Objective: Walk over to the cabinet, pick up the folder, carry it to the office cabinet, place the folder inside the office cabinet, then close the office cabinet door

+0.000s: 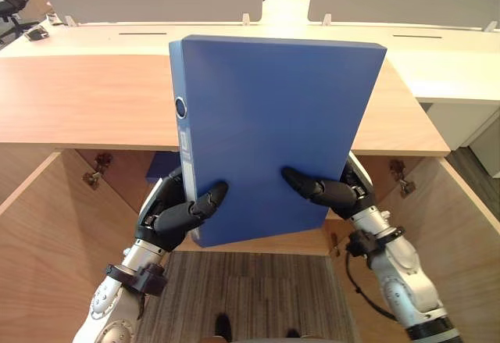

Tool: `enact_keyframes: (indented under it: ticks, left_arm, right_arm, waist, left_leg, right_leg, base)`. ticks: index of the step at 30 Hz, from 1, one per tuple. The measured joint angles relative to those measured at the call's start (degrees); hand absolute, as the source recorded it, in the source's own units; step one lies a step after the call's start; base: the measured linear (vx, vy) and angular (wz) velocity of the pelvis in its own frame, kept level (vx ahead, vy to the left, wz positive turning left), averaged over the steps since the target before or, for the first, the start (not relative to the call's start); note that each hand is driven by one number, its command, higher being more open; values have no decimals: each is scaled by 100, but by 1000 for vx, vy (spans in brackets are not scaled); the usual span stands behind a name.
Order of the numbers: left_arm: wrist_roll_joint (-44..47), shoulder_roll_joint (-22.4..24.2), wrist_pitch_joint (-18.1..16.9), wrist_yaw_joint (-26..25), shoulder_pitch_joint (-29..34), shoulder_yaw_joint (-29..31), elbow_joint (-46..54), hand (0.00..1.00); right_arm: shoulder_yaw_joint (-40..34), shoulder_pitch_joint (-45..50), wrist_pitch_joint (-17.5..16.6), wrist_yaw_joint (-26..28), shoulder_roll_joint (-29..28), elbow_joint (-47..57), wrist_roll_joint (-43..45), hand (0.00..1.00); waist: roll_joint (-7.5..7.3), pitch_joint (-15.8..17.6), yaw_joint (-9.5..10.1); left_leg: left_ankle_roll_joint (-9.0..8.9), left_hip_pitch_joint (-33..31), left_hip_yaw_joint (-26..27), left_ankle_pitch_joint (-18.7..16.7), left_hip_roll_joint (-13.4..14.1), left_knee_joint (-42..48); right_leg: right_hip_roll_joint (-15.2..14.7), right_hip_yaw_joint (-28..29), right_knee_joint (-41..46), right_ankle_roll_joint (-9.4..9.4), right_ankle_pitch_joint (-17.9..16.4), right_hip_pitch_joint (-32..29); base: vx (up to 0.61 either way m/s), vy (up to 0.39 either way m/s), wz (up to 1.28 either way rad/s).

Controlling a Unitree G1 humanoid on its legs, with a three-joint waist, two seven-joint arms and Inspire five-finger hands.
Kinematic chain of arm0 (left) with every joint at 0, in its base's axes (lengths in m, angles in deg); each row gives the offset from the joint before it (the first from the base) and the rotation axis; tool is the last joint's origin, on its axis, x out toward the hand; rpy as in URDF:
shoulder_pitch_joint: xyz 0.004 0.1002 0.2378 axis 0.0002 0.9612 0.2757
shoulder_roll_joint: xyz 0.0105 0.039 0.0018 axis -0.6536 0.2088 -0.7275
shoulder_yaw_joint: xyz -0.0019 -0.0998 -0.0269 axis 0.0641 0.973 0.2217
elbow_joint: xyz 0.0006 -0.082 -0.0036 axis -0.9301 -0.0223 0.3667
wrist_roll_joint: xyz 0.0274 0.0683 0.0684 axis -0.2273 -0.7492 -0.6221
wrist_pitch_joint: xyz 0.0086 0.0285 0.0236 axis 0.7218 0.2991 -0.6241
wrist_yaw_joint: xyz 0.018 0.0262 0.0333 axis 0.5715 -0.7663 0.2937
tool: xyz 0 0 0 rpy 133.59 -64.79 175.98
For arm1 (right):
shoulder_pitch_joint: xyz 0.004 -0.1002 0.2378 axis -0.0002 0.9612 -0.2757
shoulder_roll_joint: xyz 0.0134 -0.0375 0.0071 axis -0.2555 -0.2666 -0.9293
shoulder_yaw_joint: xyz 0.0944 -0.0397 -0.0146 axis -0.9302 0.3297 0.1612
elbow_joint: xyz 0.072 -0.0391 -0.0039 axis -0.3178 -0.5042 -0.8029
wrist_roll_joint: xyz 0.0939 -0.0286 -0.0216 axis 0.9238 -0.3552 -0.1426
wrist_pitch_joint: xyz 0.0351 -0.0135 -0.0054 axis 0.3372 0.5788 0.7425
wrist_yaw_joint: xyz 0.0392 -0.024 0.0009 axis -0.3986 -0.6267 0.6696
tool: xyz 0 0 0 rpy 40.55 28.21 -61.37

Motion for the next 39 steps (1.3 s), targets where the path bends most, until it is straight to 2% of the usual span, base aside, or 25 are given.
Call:
enact_keyframes:
  ticks: [3, 8, 14, 17, 21, 22, 23, 26, 27, 29, 31, 34, 36, 39]
  left_arm:
    - [-398, 822, -233, -455, -30, 687, -209, 100]
    - [-914, 1425, -427, -1374, 20, 1705, -793, 100]
    - [-1574, 1700, -469, -1853, 214, 2054, -1363, 100]
    - [-1912, 1680, -497, -1858, 219, 2087, -2296, 100]
    - [-2653, 1476, -274, -1818, 41, 1840, -4234, 100]
    - [-2893, 1352, -180, -1802, -93, 1619, -4988, 100]
    - [-2970, 1311, -157, -1792, -198, 1533, -5293, 100]
    - [-3276, 1229, -34, -1771, -987, 1307, -6506, 100]
    - [-3320, 1227, -24, -1774, -1105, 1307, -6635, 100]
    - [-3412, 1220, 15, -1784, -1400, 1296, -6761, 100]
    - [-3486, 1188, 12, -1817, -1548, 1281, -6767, 100]
    - [-3477, 1096, -12, -1862, -1824, 1073, -6782, 100]
    - [-3474, 1123, -70, -1890, -1929, 1067, -6617, 100]
    - [-3412, 1197, -135, -2036, -2163, 969, -6245, 100]
  right_arm:
    - [-272, -3, 0, -189, -393, 6, -175, 0]
    - [-776, -3, -1, -418, -702, 34, -405, 0]
    - [-785, -3, 0, -412, -772, 181, -631, 0]
    - [-522, -2, 0, -411, -749, 193, -778, 0]
    - [199, -47, -1, -416, -647, 155, -1334, 0]
    - [553, -253, -3, -439, -600, -66, -1600, 0]
    - [691, -400, -2, -446, -593, -206, -1664, 0]
    - [1307, -1411, 0, -774, -582, -1050, -2573, 0]
    - [1393, -1603, 1, -821, -585, -1229, -2742, 0]
    - [1627, -2075, 22, -1000, -603, -1735, -3204, 0]
    - [1713, -2270, 73, -1104, -605, -1945, -3435, 0]
    - [1677, -2510, 186, -1229, -683, -2175, -3401, 0]
    - [1550, -2538, 256, -1316, -812, -2182, -3268, 0]
    - [1226, -2933, 263, -1523, -1101, -2181, -2263, 0]
  waist:
    - [3, -19, 65]
    - [-7, -26, 128]
    - [-32, -41, 152]
    - [-29, -46, 140]
    - [-40, -31, 116]
    - [-45, 69, 119]
    - [-47, 181, 120]
    - [-21, 898, 158]
    - [-6, 1033, 172]
    - [87, 1523, 220]
    - [174, 1766, 258]
    - [340, 2056, 313]
    - [384, 2086, 374]
    - [397, 2192, 417]
  left_leg:
    - [-4, -19, -24, 10, 4, 0]
    - [-4, -56, -67, 14, 1, 0]
    - [-9, -105, -133, 16, 0, 0]
    - [-14, -133, -138, 20, 6, -1]
    - [-18, -369, -130, 54, 32, 7]
    - [-8, -479, -108, 83, 73, 37]
    - [-9, -496, -98, 95, 78, 41]
    - [-24, -1209, -35, -97, 141, 737]
    - [-8, -1381, -25, -148, 165, 924]
    - [2, -1979, -24, -375, 244, 1612]
    - [21, -2448, -32, -551, 291, 2132]
    - [79, -3243, -50, -828, 345, 2995]
    - [68, -3740, -46, -1061, 366, 3480]
    - [110, -4576, -64, -1346, 451, 4307]
  right_leg:
    - [3, -22, 0, -1, 0, -3]
    - [-1, -67, -13, 1, 3, -1]
    - [-20, -135, -33, 2, 4, -8]
    - [-23, -139, -34, 2, 3, -38]
    - [-3, -127, -9, -13, 43, -289]
    - [8, -103, 15, -23, 74, -419]
    - [9, -91, 55, -24, 76, -458]
    - [-7, -12, 571, -60, 41, -1118]
    - [-5, 14, 690, -65, 29, -1264]
    - [4, 45, 1143, -77, -73, -1760]
    - [-10, 73, 1651, -81, -239, -2234]
    - [-81, 116, 2588, -83, -575, -3065]
    - [-134, 160, 3151, -78, -828, -3605]
    - [-189, 186, 4021, -86, -1154, -4441]
  base:
    - [-12, 0, 2]
    - [5, -2, 4]
    - [3, 0, 6]
    - [0, 0, 0]
    - [-16, -2, -2]
    - [0, -6, -7]
    - [-35, -2, -8]
    - [-151, 24, -9]
    - [-177, 25, -15]
    - [-172, 31, -9]
    - [-191, 37, -6]
    - [-142, 17, -4]
    - [-128, 7, -2]
    - [-94, -10, 1]
